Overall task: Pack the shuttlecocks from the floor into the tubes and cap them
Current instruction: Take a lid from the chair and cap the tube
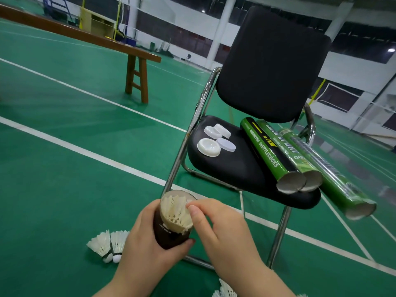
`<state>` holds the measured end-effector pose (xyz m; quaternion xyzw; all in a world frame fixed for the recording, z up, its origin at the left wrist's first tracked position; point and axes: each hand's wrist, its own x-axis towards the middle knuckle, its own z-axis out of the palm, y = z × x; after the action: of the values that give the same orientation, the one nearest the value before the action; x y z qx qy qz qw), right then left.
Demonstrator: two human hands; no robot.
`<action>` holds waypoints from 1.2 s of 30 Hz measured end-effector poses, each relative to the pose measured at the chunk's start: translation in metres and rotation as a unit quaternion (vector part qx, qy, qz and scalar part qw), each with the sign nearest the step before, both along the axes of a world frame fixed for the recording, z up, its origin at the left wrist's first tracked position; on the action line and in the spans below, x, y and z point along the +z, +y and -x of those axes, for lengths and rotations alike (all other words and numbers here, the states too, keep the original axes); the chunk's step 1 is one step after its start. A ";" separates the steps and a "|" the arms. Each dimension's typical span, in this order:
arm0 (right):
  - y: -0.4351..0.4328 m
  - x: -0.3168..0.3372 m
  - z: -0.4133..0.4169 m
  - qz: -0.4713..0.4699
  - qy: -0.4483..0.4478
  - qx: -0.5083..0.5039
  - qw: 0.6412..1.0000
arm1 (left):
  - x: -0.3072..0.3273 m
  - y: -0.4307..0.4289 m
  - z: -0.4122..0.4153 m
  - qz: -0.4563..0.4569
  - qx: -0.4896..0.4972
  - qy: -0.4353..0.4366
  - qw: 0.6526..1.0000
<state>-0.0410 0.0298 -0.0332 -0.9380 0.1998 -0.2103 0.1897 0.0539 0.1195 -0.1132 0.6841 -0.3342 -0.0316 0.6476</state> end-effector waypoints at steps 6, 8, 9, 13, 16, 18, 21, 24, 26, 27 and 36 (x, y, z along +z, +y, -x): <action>0.005 -0.002 0.006 -0.008 0.003 0.000 1.000 | -0.002 0.006 0.005 -0.011 -0.008 -0.003 1.000; 0.006 -0.002 0.007 -0.007 -0.002 0.000 1.000 | -0.002 0.007 0.006 -0.012 -0.011 -0.003 1.000; 0.007 -0.001 0.007 -0.006 -0.003 -0.001 1.000 | -0.002 0.007 0.006 -0.012 -0.011 -0.003 1.000; 0.008 0.000 0.006 -0.006 -0.011 -0.006 1.000 | 0.001 0.007 0.006 -0.004 -0.007 0.002 1.000; 0.007 0.001 0.004 -0.007 -0.022 -0.008 1.000 | 0.003 0.007 0.006 0.002 -0.005 -0.002 1.000; 0.007 0.001 0.004 -0.007 -0.028 -0.007 1.000 | 0.004 0.007 0.007 0.002 -0.003 -0.004 1.000; 0.006 0.003 0.006 -0.005 -0.030 -0.003 1.000 | 0.006 0.007 0.009 -0.001 -0.004 -0.008 1.000; 0.006 0.005 0.008 0.000 -0.032 0.003 0.999 | 0.009 0.007 0.010 -0.003 -0.005 -0.009 1.000; 0.005 0.007 0.008 -0.003 -0.042 0.009 0.999 | 0.012 0.007 0.010 -0.002 -0.012 -0.009 1.000; 0.003 0.009 0.008 -0.003 -0.060 0.009 0.998 | 0.014 0.006 0.010 -0.001 -0.017 -0.010 1.000; -0.075 0.033 -0.045 0.056 -0.052 -0.122 0.990 | 0.035 -0.010 -0.008 0.014 -0.007 -0.028 0.999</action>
<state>0.0041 -0.0454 0.0002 -0.9036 0.2904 -0.2913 0.1198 0.0624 0.1094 -0.0785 0.6728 -0.3576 -0.0123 0.6475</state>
